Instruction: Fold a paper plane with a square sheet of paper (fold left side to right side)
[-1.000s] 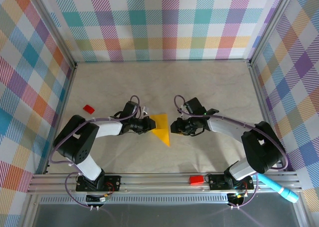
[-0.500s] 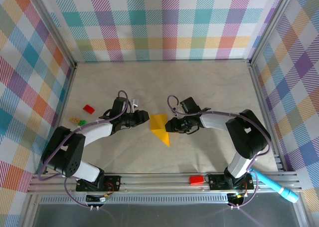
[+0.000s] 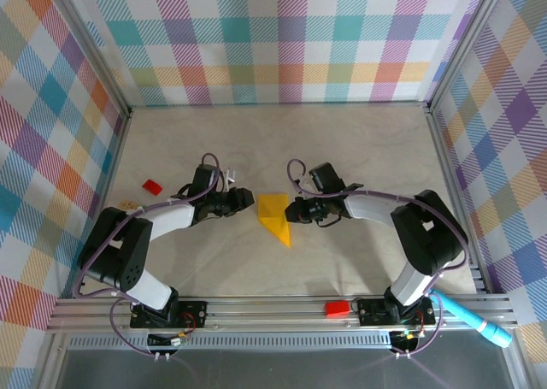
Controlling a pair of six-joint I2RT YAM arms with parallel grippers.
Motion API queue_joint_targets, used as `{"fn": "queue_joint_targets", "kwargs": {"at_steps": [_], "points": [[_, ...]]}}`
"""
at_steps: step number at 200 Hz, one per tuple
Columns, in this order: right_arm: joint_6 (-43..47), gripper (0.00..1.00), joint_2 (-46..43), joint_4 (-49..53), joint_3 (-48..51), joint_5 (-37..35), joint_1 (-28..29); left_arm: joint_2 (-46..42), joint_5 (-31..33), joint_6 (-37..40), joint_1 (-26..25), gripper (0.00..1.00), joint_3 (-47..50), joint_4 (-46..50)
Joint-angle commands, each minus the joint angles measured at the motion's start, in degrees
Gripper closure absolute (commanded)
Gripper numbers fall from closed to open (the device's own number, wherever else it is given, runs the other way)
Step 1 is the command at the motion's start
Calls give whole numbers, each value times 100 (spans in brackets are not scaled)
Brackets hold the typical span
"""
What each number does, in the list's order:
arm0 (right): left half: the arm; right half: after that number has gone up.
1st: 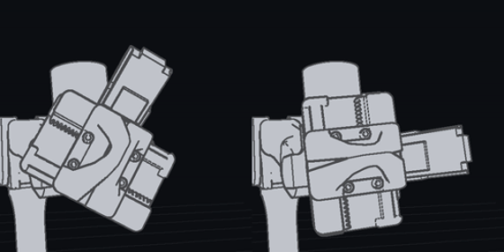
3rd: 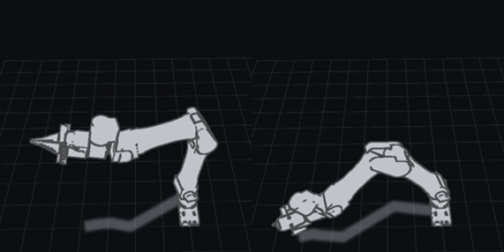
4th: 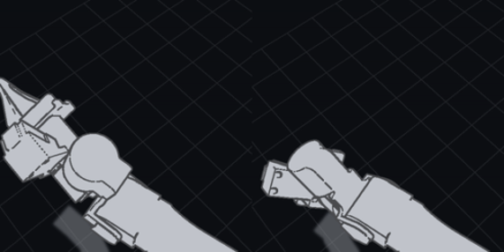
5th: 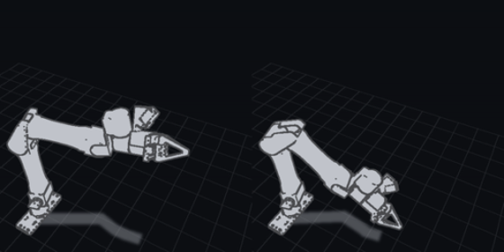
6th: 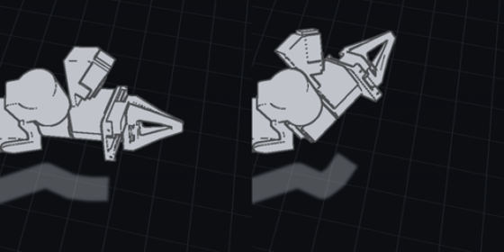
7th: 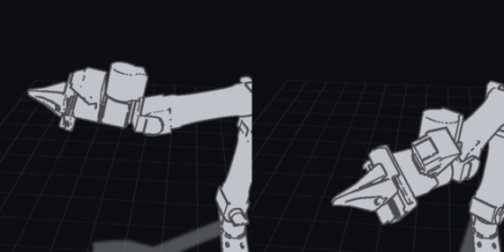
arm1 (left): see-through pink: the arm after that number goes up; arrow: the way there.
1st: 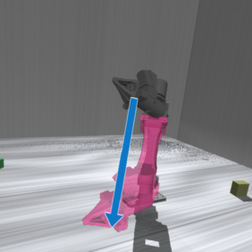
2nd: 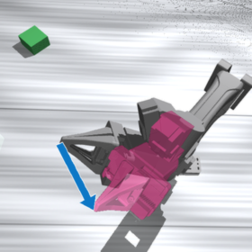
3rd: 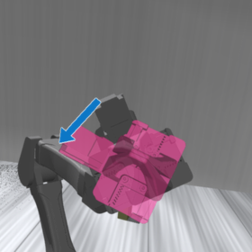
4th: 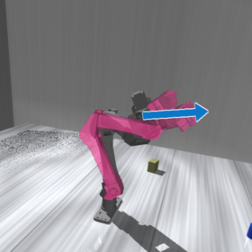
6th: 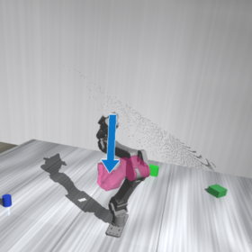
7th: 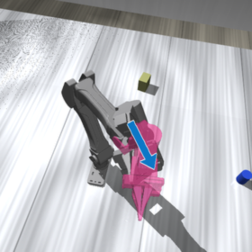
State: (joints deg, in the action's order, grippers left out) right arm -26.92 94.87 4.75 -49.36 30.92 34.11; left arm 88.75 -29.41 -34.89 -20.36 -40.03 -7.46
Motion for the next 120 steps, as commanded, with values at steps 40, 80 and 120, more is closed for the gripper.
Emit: {"fn": "queue_joint_targets", "kwargs": {"at_steps": [40,80,120], "points": [[120,100,-478,-16,188,-210,-1,564,-533,84,58,67,-470,19],[99,100,-522,-28,231,-218,-2,1008,-759,37,-44,68,-671,-82],[88,100,-542,-45,276,-193,0,1357,-825,-113,-151,71,-751,-418]]}}
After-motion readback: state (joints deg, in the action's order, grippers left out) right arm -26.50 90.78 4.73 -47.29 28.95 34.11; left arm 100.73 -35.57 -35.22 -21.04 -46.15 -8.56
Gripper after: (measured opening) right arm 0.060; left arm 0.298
